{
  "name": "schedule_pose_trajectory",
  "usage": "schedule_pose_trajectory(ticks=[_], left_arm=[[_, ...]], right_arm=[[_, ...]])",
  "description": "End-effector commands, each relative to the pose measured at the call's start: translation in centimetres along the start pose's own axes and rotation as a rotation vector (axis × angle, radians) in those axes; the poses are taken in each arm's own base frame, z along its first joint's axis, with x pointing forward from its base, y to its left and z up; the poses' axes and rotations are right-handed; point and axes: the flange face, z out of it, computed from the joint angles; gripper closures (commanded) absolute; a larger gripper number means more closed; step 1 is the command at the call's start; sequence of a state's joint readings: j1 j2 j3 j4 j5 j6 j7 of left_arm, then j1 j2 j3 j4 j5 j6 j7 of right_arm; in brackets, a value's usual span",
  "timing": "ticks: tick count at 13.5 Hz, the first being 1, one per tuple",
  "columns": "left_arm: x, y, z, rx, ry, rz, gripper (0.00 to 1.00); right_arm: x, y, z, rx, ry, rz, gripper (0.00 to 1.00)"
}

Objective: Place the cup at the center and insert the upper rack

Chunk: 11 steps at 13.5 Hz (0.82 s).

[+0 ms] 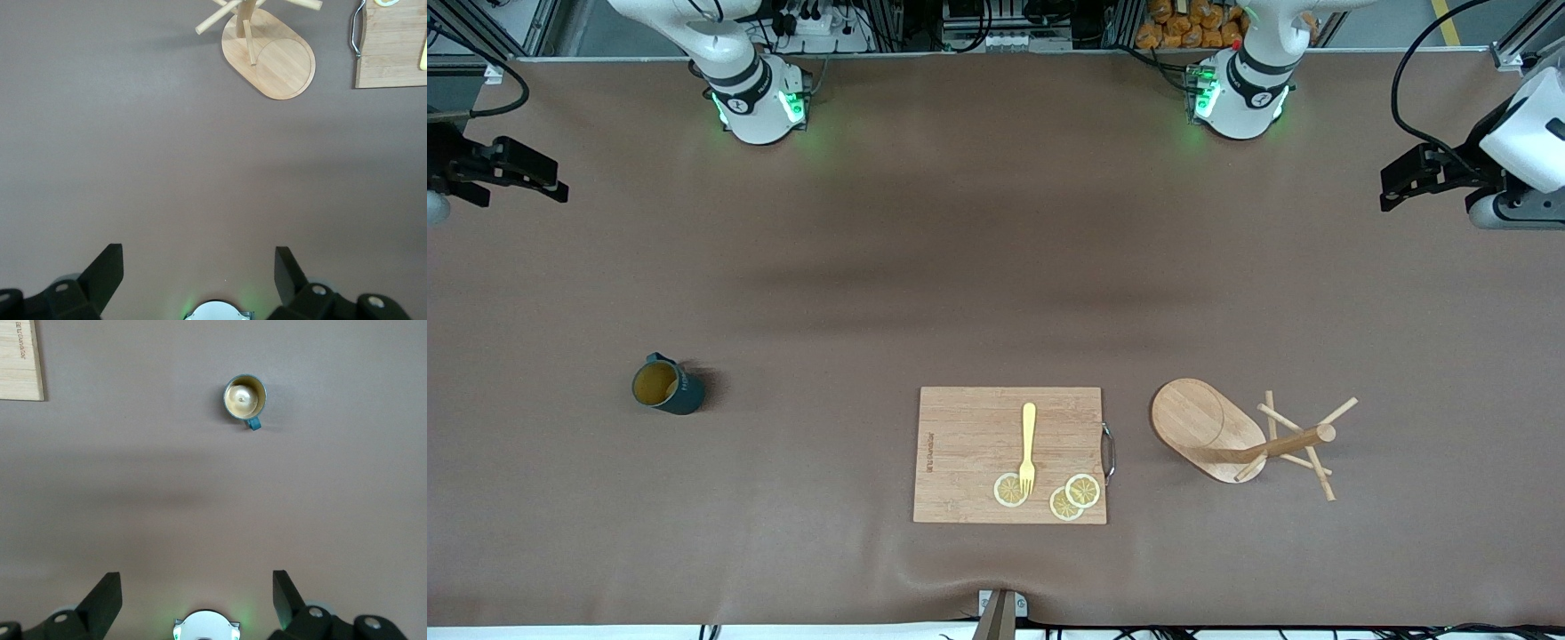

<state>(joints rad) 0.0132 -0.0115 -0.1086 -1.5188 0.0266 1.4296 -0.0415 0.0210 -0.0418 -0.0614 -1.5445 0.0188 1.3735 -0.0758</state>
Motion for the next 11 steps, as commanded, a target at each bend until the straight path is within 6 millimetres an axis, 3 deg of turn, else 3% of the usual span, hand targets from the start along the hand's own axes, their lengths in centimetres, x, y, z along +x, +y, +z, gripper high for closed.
schedule_pose_trajectory(ticks=[1, 4, 11], left_arm=[[-0.7, 0.2, -1.0, -0.007, 0.005, -0.004, 0.0], [-0.4, 0.0, -1.7, -0.012, 0.023, -0.01, 0.0], [0.3, -0.1, -1.1, -0.057, 0.018, -0.021, 0.0]], right_arm=[[-1.1, 0.1, -0.6, 0.018, 0.005, 0.018, 0.0], [-1.2, 0.1, -0.7, 0.02, 0.002, 0.017, 0.0], [-1.2, -0.1, -0.9, 0.018, 0.008, 0.011, 0.0]])
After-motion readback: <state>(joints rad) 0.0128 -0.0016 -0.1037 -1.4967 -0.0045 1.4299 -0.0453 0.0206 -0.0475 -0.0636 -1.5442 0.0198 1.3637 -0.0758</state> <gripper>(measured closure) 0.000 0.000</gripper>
